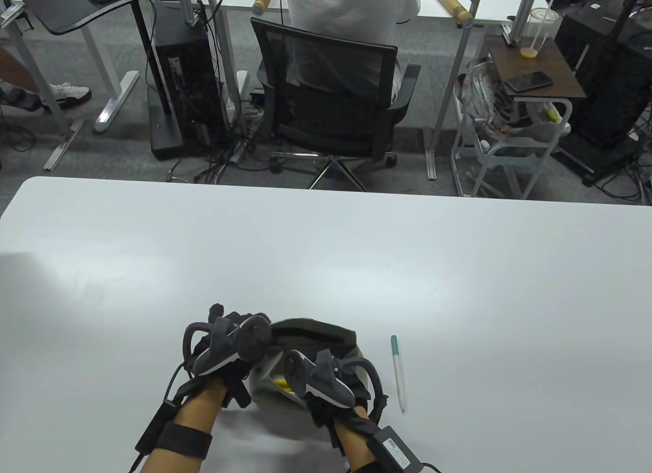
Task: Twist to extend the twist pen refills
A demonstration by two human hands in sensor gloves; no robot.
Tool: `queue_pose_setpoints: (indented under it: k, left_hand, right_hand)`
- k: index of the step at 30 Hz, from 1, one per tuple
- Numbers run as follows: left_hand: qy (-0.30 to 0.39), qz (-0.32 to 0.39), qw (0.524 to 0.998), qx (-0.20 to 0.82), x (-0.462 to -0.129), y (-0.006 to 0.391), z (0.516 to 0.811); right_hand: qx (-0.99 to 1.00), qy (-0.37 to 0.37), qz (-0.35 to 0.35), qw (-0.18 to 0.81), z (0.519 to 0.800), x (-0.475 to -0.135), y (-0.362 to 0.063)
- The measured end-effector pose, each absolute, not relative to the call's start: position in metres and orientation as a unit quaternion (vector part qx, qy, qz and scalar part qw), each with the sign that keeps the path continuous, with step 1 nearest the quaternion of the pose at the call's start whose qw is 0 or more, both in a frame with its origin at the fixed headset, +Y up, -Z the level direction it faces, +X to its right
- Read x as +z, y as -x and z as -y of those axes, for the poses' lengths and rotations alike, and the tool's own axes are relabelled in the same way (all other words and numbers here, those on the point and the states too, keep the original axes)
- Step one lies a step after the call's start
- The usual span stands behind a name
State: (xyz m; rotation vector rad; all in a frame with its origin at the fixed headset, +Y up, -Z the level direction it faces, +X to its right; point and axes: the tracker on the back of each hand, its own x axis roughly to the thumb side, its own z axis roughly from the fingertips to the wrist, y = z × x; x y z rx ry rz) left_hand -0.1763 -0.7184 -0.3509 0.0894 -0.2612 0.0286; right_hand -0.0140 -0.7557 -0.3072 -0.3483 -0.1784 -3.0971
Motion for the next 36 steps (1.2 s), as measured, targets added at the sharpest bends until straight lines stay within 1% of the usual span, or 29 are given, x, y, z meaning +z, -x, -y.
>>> queue_pose_setpoints:
  k: [4, 6, 10, 13, 16, 19, 20, 21, 23, 25, 26, 28, 30, 32, 33, 36]
  left_hand:
    - [-0.042, 0.13, 0.99, 0.018, -0.351, 0.177, 0.719]
    - [-0.042, 0.13, 0.99, 0.018, -0.351, 0.177, 0.719]
    - [-0.043, 0.13, 0.99, 0.02, -0.352, 0.177, 0.719]
    - [-0.04, 0.13, 0.99, 0.024, -0.351, 0.178, 0.719]
    - [-0.04, 0.129, 0.99, 0.027, -0.351, 0.178, 0.719]
    - [-0.036, 0.13, 0.991, 0.025, -0.351, 0.178, 0.718]
    - [-0.031, 0.13, 0.991, 0.025, -0.35, 0.179, 0.714]
    - [-0.021, 0.133, 0.991, 0.026, -0.349, 0.18, 0.708]
    - [-0.025, 0.126, 0.991, 0.034, -0.342, 0.183, 0.69]
    - [-0.068, 0.127, 0.987, 0.067, -0.331, 0.186, 0.659]
    - [-0.081, 0.129, 0.985, 0.08, -0.327, 0.186, 0.648]
    - [-0.113, 0.147, 0.973, 0.136, -0.316, 0.181, 0.615]
    - [-0.117, 0.176, 0.959, 0.189, -0.307, 0.171, 0.593]
    - [-0.109, 0.195, 0.95, 0.22, -0.299, 0.159, 0.578]
    - [-0.094, 0.195, 0.952, 0.214, -0.296, 0.151, 0.573]
    - [-0.076, 0.188, 0.967, 0.154, -0.292, 0.133, 0.567]
  right_hand:
    - [-0.995, 0.101, 0.023, -0.01, 0.755, -0.307, 0.008]
    - [-0.994, 0.105, 0.022, -0.006, 0.754, -0.305, 0.008]
    - [-0.995, 0.096, -0.003, 0.0, 0.745, -0.301, 0.007]
    - [-0.995, 0.091, -0.032, -0.028, 0.733, -0.297, 0.001]
    - [-0.992, 0.086, -0.076, -0.061, 0.717, -0.29, -0.008]
    - [-0.976, 0.069, -0.147, -0.144, 0.695, -0.281, -0.021]
    - [-0.97, 0.063, -0.159, -0.172, 0.69, -0.278, -0.025]
    - [-0.962, 0.054, -0.171, -0.207, 0.684, -0.275, -0.031]
    - [-0.947, 0.039, -0.182, -0.26, 0.676, -0.271, -0.042]
    - [-0.938, 0.034, -0.191, -0.289, 0.673, -0.268, -0.048]
    - [-0.935, 0.032, -0.196, -0.294, 0.672, -0.268, -0.05]
    - [-0.929, 0.033, -0.209, -0.305, 0.673, -0.267, -0.051]
    - [-0.925, 0.035, -0.206, -0.317, 0.675, -0.267, -0.05]
    - [-0.921, 0.037, -0.207, -0.326, 0.675, -0.266, -0.05]
    - [-0.92, 0.04, -0.208, -0.329, 0.674, -0.266, -0.049]
    - [-0.919, 0.045, -0.212, -0.329, 0.672, -0.263, -0.048]
